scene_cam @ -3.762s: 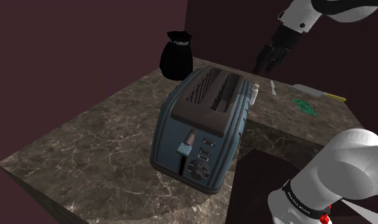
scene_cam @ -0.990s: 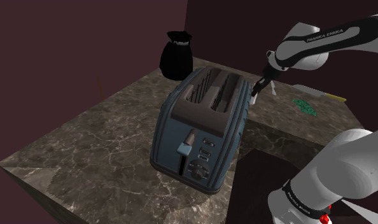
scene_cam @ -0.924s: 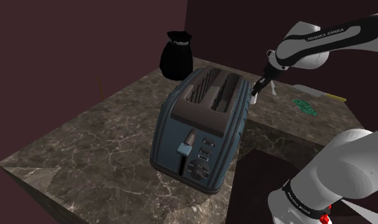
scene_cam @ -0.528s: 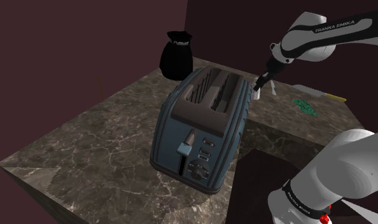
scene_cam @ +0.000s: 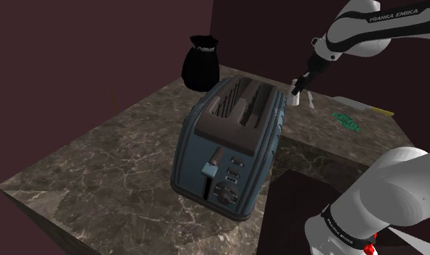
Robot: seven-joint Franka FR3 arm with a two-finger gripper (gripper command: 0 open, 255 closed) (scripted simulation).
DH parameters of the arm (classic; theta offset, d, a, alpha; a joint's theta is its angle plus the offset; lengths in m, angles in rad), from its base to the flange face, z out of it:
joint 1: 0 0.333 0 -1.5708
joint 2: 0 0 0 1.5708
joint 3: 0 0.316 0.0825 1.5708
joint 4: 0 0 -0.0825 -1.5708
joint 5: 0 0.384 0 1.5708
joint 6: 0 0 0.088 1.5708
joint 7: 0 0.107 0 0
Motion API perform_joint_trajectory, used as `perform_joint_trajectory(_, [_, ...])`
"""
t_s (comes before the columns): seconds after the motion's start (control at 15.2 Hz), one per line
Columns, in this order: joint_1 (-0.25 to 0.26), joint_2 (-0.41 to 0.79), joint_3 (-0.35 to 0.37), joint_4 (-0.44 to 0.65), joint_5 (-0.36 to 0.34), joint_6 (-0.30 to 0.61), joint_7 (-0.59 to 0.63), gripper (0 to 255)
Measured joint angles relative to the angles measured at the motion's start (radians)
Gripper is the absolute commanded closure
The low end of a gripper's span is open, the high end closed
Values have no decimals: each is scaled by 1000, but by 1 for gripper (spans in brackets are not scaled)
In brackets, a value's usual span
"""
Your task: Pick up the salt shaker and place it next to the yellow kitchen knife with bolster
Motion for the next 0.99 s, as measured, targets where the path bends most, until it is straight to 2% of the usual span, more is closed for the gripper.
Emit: perform_joint_trajectory(0.99, [6,-29,36,184,12,-212,13,255])
